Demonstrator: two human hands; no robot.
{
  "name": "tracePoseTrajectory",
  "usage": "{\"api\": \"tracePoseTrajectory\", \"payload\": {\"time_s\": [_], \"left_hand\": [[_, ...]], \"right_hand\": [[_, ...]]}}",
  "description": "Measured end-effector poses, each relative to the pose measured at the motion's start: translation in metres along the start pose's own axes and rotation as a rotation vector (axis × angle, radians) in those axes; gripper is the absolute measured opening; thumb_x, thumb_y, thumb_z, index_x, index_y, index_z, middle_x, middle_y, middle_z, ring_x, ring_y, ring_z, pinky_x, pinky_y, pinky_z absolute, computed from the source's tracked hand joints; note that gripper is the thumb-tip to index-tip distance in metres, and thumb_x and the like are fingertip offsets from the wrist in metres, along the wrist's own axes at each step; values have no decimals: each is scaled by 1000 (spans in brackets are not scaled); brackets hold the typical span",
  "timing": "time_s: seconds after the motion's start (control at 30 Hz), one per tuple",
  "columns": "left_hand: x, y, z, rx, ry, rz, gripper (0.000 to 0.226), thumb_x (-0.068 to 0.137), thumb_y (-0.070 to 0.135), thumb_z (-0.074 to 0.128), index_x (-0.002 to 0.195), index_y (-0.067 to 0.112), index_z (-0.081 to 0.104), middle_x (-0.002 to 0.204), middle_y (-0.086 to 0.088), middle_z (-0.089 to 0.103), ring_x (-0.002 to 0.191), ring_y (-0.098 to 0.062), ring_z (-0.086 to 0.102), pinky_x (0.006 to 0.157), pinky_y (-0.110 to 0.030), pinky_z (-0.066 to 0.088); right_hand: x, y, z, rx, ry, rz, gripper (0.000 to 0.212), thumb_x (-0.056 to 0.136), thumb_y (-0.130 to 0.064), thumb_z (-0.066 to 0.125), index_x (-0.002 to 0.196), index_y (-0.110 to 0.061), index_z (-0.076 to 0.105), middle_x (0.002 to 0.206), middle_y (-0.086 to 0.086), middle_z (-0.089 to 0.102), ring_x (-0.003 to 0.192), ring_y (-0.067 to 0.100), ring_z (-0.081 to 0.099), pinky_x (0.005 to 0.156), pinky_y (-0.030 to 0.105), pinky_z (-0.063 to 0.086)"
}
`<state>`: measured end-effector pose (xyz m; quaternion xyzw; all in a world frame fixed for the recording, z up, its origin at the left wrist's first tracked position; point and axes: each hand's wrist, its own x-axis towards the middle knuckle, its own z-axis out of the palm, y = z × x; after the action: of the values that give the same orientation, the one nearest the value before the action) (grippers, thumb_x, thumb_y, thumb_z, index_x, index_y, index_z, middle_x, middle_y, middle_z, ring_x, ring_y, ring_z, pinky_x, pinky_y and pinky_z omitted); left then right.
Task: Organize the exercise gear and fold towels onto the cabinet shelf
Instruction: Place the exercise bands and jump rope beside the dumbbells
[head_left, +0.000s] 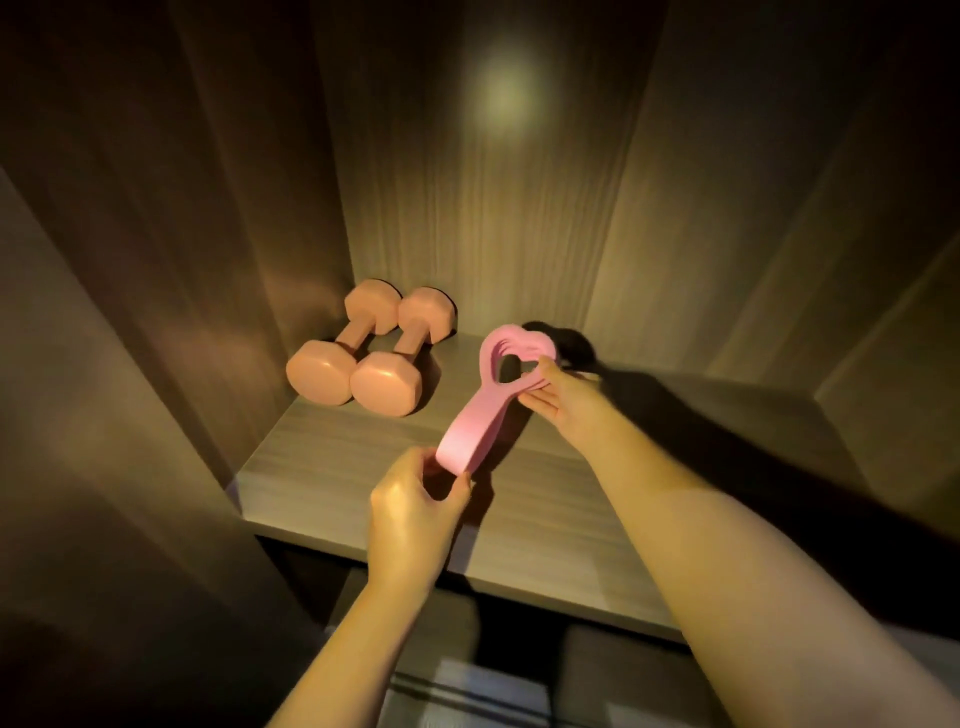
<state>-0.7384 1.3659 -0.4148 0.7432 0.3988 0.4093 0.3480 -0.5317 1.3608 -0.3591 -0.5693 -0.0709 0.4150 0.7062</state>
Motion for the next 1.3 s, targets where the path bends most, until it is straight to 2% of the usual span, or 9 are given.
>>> {"api": "tracePoseTrajectory", "payload": {"time_s": [0.13,0.3,0.47,0.6,0.73,0.83,0.97,1.13,1.3], "left_hand": [[28,-9,-1,74,45,19,22,78,21,78,95,18,64,80,10,66,75,-2,63,67,-28,56],[53,-11,1,220,48,44,26,80,27,78,95,13,62,82,3,63,70,-13,61,61,-33,54],[68,-12,6,358,39,123,32,80,29,78,99,9,62,85,-2,62,61,-14,56,50,-22,41],[70,-11,5,431,11,141,42,82,30,76,113,10,58,89,-2,64,63,-19,63,50,-27,49],[73,-8,3,479,-14,219,38,82,29,75,113,12,59,91,-1,64,62,-18,62,49,-27,50],[77,-4,3,506,-11,249,32,81,29,76,105,14,61,83,1,65,60,-15,60,48,-21,42],[75,-6,3,535,-23,253,29,83,31,74,104,15,62,86,1,66,66,-14,61,51,-24,50],[73,-10,6,502,-20,298,28,79,26,78,97,12,63,83,0,65,63,-11,59,51,-17,42],[77,-16,5,557,4,356,27,79,26,79,95,11,63,84,-2,64,67,-15,60,48,-27,52]], "right_hand": [[37,5,27,-123,-10,42,31,96,-11,58,122,6,56,117,24,63,100,31,65,82,38,54],[65,4,46,-153,31,60,27,95,-10,59,117,5,58,108,22,65,79,24,66,77,36,57],[86,8,56,-215,69,74,28,96,-11,58,119,4,57,98,19,65,79,24,66,80,36,58],[95,4,55,-309,95,101,25,96,-9,58,117,5,58,102,21,65,79,27,66,81,38,58],[99,-1,57,-489,174,103,24,96,-12,60,115,3,60,109,22,67,92,32,68,75,36,57],[103,-2,60,-642,245,66,32,94,-18,62,119,1,61,112,18,66,92,29,65,80,36,57],[103,0,59,-645,284,37,32,91,-12,66,119,2,61,107,19,66,79,26,61,55,32,55],[104,3,58,-544,337,57,26,88,0,65,114,3,63,104,21,69,61,23,61,54,31,56],[102,3,61,-560,312,43,27,88,0,66,114,3,61,104,22,69,84,31,72,52,27,56]]}}
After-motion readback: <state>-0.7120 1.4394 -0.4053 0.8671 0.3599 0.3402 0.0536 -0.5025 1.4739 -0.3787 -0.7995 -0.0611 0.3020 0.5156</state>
